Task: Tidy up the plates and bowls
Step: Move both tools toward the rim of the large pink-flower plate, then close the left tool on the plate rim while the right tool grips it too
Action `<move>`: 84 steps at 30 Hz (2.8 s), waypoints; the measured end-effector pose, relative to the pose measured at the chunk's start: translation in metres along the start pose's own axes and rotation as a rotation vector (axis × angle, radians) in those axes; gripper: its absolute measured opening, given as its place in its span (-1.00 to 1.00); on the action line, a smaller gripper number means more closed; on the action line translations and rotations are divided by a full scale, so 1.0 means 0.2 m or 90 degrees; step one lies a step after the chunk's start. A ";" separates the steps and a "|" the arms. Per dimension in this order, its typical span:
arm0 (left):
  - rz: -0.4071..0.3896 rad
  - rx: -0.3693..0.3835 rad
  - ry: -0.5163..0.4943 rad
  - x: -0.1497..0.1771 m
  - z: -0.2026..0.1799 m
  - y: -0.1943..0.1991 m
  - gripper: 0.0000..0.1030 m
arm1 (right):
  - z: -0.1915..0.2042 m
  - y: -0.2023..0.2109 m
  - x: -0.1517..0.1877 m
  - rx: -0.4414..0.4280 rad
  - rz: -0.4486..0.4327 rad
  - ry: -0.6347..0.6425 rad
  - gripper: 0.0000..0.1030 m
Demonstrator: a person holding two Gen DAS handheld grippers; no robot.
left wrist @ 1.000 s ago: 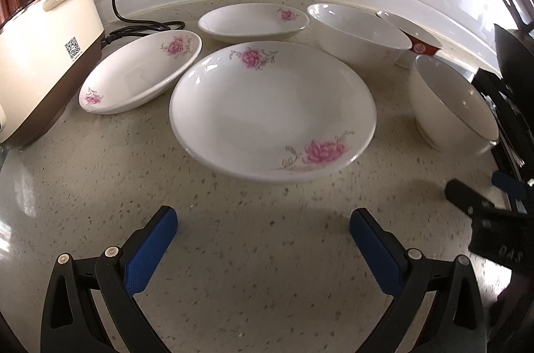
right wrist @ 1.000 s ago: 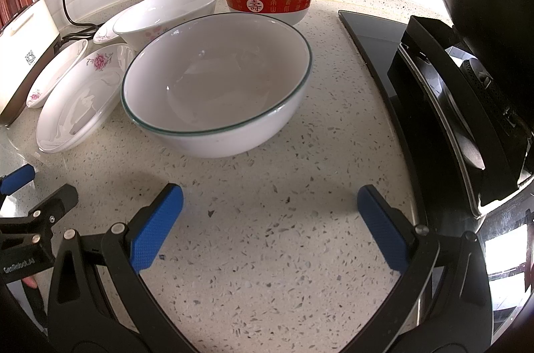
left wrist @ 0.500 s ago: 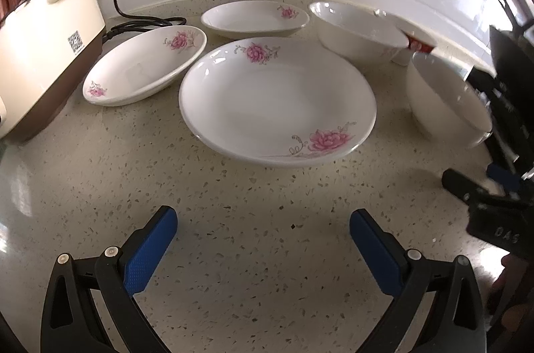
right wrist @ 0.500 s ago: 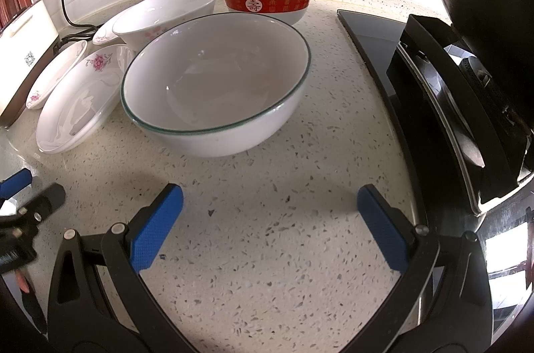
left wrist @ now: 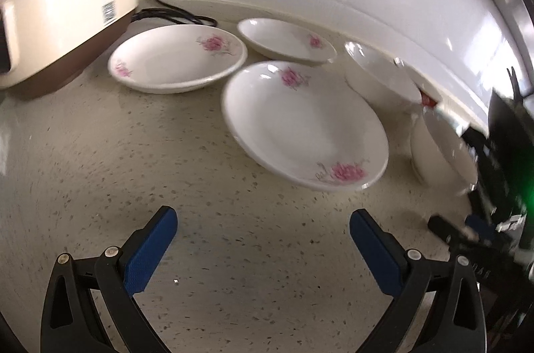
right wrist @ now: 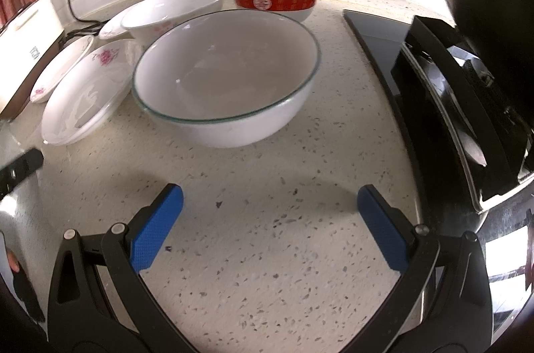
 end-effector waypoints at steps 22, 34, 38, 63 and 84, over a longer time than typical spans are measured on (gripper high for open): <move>-0.110 -0.015 0.173 0.01 0.25 0.15 1.00 | 0.38 -0.02 -0.06 -0.277 0.076 -0.065 1.00; -0.142 -0.002 0.182 0.00 0.25 0.21 1.00 | 0.42 -0.08 -0.13 -0.372 0.074 -0.114 0.94; -0.138 0.004 0.183 -0.01 0.25 0.20 1.00 | 0.49 -0.10 -0.15 -0.364 0.102 -0.111 0.65; -0.026 -0.004 0.083 -0.24 0.21 -0.15 -0.72 | 0.60 -0.24 -0.18 -0.319 0.052 -0.119 -0.66; -0.034 -0.021 0.095 -0.22 0.22 -0.12 -0.69 | 0.64 -0.24 -0.17 -0.311 0.048 -0.082 -0.58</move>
Point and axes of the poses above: each gripper's, at about its wrist camera, not at the fingertips, and y roughly against the way its jaws point, z to its left, x to its underside, the point moved 6 cm from there along -y, roughly the way its jaws point, and after that the axes turned 12 degrees about -y, right-handed, at the moved point
